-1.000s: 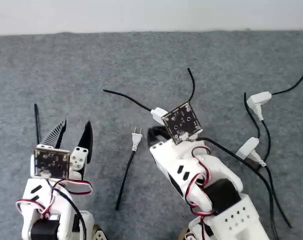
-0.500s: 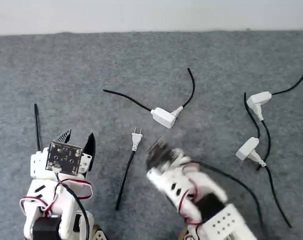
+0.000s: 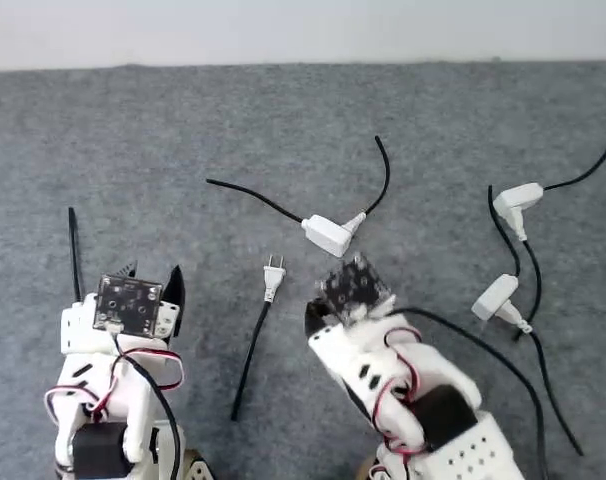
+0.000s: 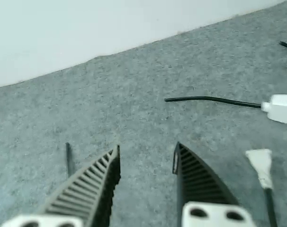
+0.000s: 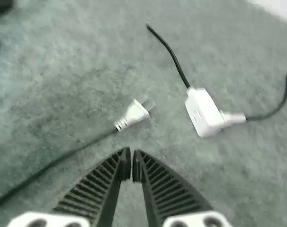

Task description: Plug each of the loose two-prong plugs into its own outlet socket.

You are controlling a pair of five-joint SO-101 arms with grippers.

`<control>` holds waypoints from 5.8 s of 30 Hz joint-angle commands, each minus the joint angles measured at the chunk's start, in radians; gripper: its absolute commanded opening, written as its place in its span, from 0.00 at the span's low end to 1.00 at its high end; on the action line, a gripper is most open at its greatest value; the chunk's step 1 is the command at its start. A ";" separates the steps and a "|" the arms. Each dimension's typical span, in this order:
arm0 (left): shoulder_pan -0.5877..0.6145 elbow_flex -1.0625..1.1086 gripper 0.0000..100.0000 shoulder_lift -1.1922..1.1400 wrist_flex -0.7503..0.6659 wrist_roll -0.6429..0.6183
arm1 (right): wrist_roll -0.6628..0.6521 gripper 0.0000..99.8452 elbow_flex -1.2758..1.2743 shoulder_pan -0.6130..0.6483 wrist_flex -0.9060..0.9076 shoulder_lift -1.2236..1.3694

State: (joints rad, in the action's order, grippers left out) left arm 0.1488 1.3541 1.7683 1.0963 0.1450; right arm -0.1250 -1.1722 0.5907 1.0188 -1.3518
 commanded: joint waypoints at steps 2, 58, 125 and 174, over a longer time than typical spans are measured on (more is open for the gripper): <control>0.144 -0.162 0.16 -0.014 -0.081 0.009 | 0.002 0.02 0.250 -0.030 0.035 0.222; 0.261 -0.288 0.19 -1.019 -0.368 -0.166 | 0.684 0.36 0.856 0.162 -0.196 1.466; 0.261 -0.274 0.19 -1.019 -0.377 -0.163 | 0.680 0.15 0.924 0.068 -0.173 1.681; 0.262 -0.272 0.19 -1.019 -0.374 -0.163 | 0.681 0.01 0.921 0.051 -0.170 1.682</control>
State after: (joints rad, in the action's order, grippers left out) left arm 0.4051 1.0856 0.7434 0.7449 -0.0130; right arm 0.5485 -0.2762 0.6460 0.8454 0.3299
